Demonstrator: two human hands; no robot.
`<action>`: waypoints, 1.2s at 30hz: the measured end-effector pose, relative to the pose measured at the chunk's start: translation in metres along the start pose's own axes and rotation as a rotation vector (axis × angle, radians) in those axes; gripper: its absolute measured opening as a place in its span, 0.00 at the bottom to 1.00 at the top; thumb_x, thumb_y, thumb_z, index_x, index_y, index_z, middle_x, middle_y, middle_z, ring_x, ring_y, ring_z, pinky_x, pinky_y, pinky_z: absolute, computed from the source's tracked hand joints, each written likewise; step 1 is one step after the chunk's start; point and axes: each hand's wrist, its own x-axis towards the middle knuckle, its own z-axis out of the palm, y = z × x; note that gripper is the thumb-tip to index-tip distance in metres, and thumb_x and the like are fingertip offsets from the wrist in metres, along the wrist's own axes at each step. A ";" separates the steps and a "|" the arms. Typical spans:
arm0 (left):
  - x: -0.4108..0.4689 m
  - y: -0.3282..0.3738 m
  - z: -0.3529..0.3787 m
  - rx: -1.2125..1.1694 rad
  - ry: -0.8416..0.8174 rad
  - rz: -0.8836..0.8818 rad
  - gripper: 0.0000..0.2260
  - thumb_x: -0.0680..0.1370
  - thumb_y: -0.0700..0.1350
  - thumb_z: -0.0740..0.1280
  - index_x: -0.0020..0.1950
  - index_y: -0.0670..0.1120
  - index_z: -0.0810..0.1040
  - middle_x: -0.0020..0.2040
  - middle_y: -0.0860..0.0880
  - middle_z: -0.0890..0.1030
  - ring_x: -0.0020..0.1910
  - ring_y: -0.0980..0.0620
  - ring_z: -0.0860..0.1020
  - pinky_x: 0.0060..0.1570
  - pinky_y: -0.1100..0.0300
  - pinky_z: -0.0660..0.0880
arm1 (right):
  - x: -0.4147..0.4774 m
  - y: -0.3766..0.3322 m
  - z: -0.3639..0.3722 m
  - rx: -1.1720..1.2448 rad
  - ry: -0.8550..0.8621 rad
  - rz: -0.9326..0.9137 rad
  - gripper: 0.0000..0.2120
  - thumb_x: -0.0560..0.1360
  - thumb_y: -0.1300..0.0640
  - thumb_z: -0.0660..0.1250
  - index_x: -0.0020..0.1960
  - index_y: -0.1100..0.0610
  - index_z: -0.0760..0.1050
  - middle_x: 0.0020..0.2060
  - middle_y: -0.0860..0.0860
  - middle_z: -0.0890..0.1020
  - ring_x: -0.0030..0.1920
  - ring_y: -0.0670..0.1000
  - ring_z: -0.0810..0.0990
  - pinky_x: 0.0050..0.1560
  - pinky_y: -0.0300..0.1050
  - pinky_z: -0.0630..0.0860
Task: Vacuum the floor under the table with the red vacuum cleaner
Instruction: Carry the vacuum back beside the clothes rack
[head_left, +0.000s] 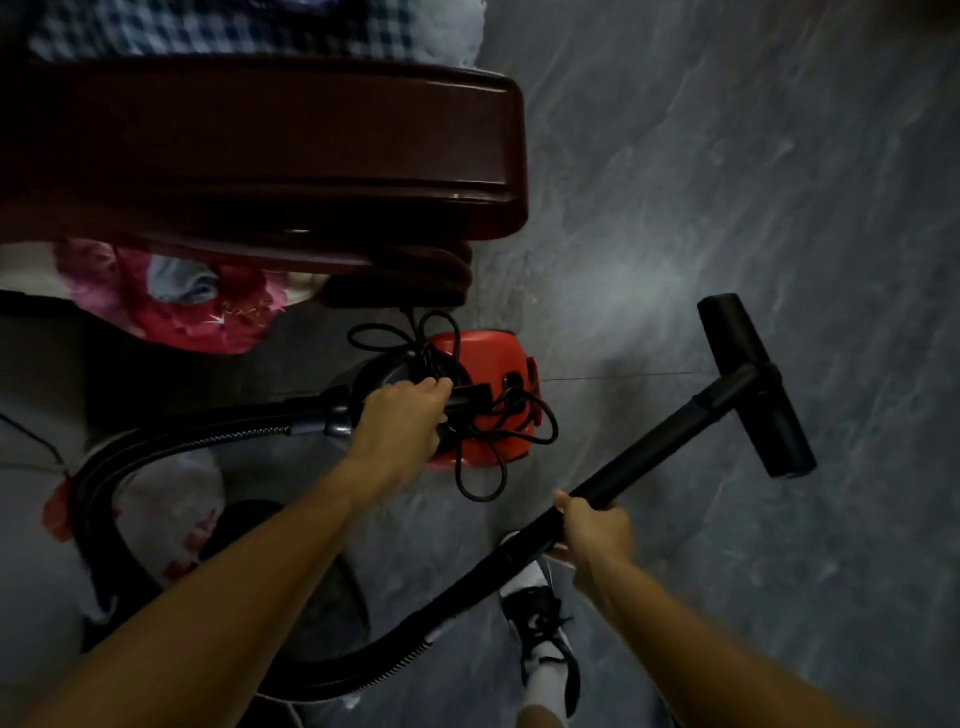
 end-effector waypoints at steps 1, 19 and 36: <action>0.003 -0.002 0.002 -0.009 -0.008 -0.002 0.11 0.75 0.39 0.66 0.57 0.42 0.75 0.46 0.45 0.81 0.44 0.42 0.80 0.37 0.52 0.72 | 0.002 0.001 0.004 -0.004 0.004 0.002 0.14 0.74 0.59 0.71 0.56 0.63 0.71 0.45 0.61 0.82 0.41 0.60 0.84 0.35 0.53 0.83; 0.022 -0.060 0.056 -0.031 -0.198 -0.166 0.15 0.73 0.37 0.67 0.59 0.43 0.74 0.48 0.44 0.81 0.46 0.42 0.80 0.43 0.48 0.78 | 0.058 0.005 0.071 -0.042 0.062 0.013 0.26 0.69 0.53 0.72 0.62 0.61 0.67 0.53 0.59 0.80 0.50 0.60 0.82 0.53 0.56 0.81; 0.016 -0.061 0.090 -0.015 -0.030 -0.275 0.16 0.74 0.35 0.67 0.62 0.39 0.76 0.49 0.35 0.80 0.49 0.33 0.78 0.56 0.36 0.69 | 0.116 0.021 0.105 -0.274 0.058 0.048 0.28 0.61 0.47 0.70 0.57 0.61 0.75 0.47 0.58 0.83 0.43 0.59 0.84 0.43 0.55 0.83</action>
